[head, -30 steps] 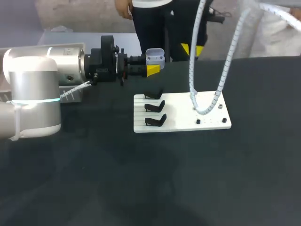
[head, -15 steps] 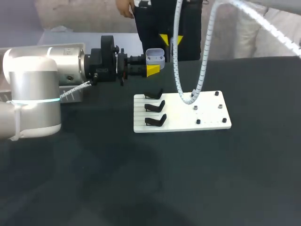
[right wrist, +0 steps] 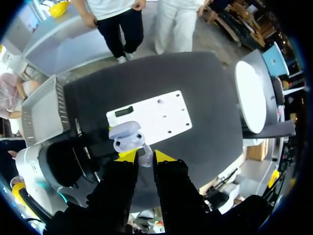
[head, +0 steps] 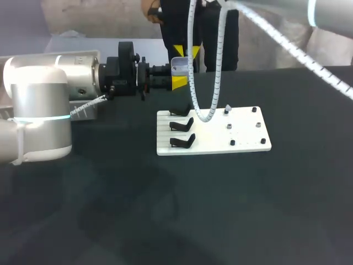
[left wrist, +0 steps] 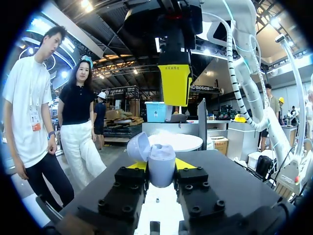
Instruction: Pick up each earbud case from the left stands, insert the matching earbuds, close the lid, and place the case in the box.
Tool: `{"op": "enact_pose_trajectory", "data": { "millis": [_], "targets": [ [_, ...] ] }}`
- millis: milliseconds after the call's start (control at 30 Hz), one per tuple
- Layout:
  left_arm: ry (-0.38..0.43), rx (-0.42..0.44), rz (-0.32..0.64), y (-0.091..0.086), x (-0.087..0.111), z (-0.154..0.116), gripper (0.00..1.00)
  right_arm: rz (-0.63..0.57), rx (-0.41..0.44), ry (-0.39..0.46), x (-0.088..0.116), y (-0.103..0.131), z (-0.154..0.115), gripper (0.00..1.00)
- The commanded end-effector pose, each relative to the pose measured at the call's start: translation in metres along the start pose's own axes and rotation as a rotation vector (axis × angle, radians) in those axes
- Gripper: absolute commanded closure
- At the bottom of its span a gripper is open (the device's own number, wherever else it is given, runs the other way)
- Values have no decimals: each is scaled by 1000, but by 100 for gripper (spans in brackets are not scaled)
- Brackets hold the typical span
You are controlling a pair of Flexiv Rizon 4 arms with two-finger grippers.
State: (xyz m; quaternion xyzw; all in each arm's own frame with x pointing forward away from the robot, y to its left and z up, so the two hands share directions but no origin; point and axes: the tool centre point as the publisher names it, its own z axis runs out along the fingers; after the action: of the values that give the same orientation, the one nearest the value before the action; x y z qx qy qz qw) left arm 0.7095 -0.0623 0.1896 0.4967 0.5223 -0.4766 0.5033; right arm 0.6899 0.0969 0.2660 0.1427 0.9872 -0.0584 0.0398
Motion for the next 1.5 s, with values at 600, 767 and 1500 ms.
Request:
{"op": "enact_pose_trajectory", "data": {
  "millis": [600,767,1500],
  "targets": [
    [0,1,0,1,0,0,100,-26,37,22,-4,14,13,100],
    [0,1,0,1,0,0,100,-22,51,25,-2,14,15,100],
    [0,1,0,1,0,0,100,-20,59,34,-2,10,22,100]
  ]
}}
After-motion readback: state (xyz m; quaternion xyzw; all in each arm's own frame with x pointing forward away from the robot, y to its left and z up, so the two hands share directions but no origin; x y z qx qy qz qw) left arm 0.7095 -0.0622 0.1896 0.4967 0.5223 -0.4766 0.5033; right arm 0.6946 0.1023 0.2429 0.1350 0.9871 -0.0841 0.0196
